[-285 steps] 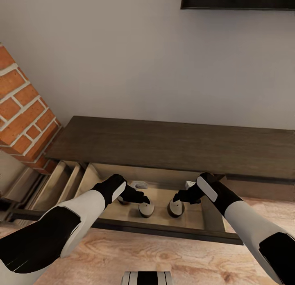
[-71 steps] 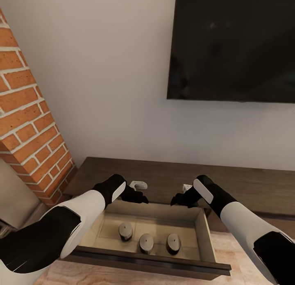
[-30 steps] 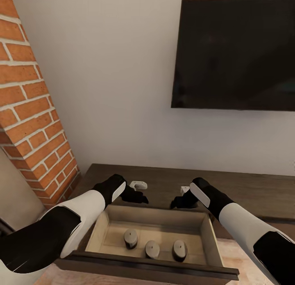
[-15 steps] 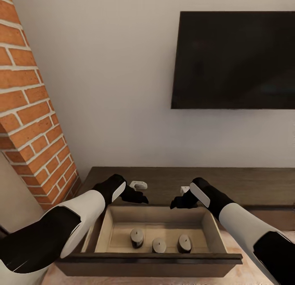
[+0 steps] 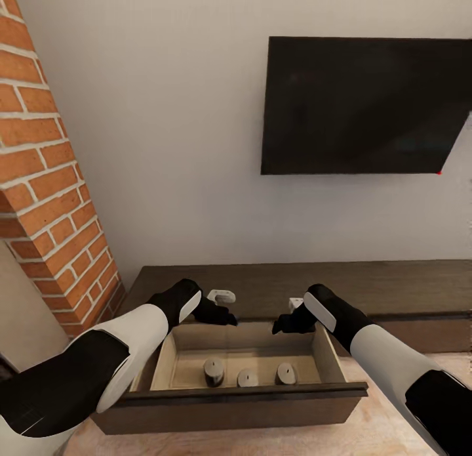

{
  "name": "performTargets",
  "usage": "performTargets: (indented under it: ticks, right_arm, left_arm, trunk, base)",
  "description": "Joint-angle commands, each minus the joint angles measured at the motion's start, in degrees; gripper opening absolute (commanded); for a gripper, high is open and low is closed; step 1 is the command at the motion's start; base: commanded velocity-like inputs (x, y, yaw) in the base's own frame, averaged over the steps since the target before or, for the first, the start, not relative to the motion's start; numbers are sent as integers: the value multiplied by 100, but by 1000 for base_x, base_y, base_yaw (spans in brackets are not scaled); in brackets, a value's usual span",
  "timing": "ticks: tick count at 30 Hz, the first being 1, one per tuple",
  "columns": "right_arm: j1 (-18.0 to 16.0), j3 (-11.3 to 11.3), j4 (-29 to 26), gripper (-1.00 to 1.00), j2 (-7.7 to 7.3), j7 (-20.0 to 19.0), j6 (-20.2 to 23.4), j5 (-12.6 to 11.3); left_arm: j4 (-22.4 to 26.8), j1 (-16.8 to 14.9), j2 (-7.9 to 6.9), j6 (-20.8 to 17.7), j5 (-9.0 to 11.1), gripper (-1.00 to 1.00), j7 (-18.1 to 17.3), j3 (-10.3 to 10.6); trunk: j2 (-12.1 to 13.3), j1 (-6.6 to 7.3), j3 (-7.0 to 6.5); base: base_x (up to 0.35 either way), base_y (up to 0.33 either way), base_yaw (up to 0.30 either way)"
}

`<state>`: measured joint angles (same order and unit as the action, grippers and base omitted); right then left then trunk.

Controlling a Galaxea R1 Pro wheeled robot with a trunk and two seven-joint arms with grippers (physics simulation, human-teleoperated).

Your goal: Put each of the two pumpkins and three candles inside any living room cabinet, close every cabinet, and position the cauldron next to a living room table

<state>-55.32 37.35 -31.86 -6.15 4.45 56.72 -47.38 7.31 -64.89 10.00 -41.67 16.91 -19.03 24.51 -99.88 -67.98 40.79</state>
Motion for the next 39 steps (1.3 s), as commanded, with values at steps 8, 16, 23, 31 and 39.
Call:
performTargets:
  ticks: [8,16,23,31,39]
  right_arm:
    - [-5,44,-10,100,-8,47,6,-58]
    - [-5,44,-10,100,-9,47,6,-58]
    - [-5,44,-8,100,-8,47,6,-56]
    - [-5,44,-4,100,-7,47,6,-55]
    - [-5,44,-4,100,-8,47,1,-53]
  left_arm:
    - [0,-6,0,-17,41,100,-4,45]
    - [0,-6,0,10,43,100,-4,45]
    - [-62,-6,0,226,46,100,-4,45]
    - [-80,-6,0,246,48,100,-4,45]
    - [-80,-6,0,247,47,100,-4,45]
  trunk:
    - [-3,3,-68]
    - [-3,3,-142]
    - [-3,3,-206]
    - [-3,3,-279]
    - [-3,3,-353]
  base:
    - [-285,-127,-1]
    - [-58,-19,0]
    - [-3,-1,0]
    - [0,0,0]
    - [0,0,0]
